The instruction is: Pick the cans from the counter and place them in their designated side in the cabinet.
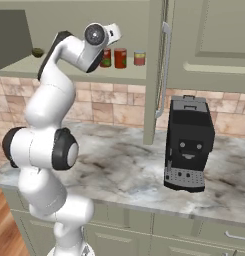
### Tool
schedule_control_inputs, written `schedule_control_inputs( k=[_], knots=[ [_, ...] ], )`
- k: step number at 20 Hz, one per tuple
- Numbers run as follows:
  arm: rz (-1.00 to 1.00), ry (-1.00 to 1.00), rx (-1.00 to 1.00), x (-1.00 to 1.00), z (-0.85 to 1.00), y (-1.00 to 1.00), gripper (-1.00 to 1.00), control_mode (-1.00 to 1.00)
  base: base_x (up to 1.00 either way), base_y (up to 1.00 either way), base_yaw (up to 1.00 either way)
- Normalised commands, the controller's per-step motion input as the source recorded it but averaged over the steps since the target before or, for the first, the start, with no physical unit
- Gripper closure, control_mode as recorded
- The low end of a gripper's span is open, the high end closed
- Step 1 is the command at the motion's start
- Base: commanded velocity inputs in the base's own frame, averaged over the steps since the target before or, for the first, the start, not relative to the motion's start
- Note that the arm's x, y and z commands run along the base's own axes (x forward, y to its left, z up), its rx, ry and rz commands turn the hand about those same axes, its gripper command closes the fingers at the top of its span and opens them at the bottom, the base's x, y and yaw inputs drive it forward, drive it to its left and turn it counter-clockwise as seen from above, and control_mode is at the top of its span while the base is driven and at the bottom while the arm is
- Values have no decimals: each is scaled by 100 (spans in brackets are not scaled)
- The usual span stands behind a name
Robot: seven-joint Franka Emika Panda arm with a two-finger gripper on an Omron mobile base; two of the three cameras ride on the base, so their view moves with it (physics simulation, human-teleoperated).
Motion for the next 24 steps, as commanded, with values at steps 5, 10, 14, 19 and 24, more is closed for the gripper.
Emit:
schedule_control_inputs(
  k=[5, 10, 14, 19, 24],
  knots=[
    [2, -9, 0, -84, -19, 32, -100, -100, 0, 0, 0],
    [2, -3, 0, -84, -4, 26, -100, -100, 0, 0, 0],
    [2, 2, 0, -89, -1, 19, -100, -100, 0, 0, 0],
    [2, 6, 0, -89, -3, 20, -100, -100, 0, 0, 0],
    [3, 16, 0, -85, -5, 22, -100, -100, 0, 0, 0]
  ],
)
